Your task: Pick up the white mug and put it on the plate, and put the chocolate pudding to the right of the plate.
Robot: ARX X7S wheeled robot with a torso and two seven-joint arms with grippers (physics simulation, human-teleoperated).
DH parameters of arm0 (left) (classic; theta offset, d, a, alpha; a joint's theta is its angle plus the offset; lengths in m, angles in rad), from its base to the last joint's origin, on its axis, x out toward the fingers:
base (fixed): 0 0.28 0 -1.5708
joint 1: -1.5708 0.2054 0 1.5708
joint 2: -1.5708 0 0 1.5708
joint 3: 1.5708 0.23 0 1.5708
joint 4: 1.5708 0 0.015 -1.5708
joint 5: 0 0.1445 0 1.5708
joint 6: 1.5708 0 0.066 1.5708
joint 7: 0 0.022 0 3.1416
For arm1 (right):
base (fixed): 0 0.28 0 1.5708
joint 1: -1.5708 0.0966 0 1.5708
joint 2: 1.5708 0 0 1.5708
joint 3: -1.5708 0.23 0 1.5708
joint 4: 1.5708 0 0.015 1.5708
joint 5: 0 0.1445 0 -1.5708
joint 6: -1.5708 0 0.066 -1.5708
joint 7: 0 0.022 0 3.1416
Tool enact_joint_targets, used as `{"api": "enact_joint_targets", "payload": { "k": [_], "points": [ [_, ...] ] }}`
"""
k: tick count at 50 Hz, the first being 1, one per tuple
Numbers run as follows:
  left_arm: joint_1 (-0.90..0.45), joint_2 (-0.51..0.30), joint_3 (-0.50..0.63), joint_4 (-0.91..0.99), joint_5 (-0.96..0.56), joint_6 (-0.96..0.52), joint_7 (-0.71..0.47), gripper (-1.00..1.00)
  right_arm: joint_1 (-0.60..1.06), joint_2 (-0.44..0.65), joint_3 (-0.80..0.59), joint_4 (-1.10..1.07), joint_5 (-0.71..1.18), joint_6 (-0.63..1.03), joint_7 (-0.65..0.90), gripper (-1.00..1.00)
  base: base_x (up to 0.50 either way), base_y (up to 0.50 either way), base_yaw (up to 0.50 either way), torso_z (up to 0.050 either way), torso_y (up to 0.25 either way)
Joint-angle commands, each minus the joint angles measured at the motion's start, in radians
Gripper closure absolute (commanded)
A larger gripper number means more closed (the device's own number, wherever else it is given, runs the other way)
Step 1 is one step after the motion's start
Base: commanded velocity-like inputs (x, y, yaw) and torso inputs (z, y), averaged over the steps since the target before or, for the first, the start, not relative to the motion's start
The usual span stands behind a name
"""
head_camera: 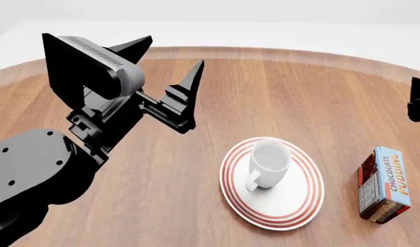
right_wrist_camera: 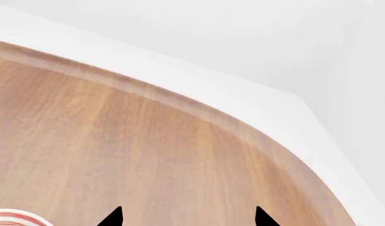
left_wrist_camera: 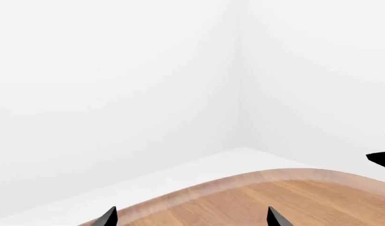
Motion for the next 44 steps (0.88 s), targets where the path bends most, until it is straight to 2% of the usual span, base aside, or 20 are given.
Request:
{"api": "enact_joint_targets", "payload": {
  "k": [1, 11, 18, 27, 37, 44],
  "points": [
    [0.005, 0.016, -0.024, 0.004, 0.012, 0.008, 0.019, -1.0, 0.071, 0.127, 0.067, -0.265, -0.096, -0.012, -0.001, -1.0, 0.0, 0.0, 0.0, 0.0, 0.0],
    [0.02, 0.003, -0.02, 0.02, 0.047, 0.008, -0.016, -1.0, 0.043, 0.231, 0.071, -0.429, -0.13, -0.114, 0.038, -1.0, 0.0, 0.0, 0.0, 0.0, 0.0],
    [0.022, -0.024, -0.032, 0.048, 0.08, -0.001, -0.096, -1.0, 0.037, 0.233, 0.082, -0.497, -0.135, -0.151, 0.072, -1.0, 0.0, 0.0, 0.0, 0.0, 0.0],
    [0.051, -0.111, -0.065, 0.129, 0.122, 0.021, -0.213, -1.0, -0.022, 0.233, 0.043, -0.625, -0.197, -0.284, 0.136, -1.0, 0.0, 0.0, 0.0, 0.0, 0.0],
    [0.061, -0.142, -0.076, 0.177, 0.145, 0.02, -0.271, -1.0, -0.025, 0.233, 0.058, -0.702, -0.211, -0.301, 0.159, -1.0, 0.0, 0.0, 0.0, 0.0, 0.0],
    [0.101, -0.162, -0.095, 0.159, 0.124, 0.053, -0.336, -1.0, -0.078, 0.232, 0.017, -0.733, -0.278, -0.397, 0.17, -1.0, 0.0, 0.0, 0.0, 0.0, 0.0]
  ]
}}
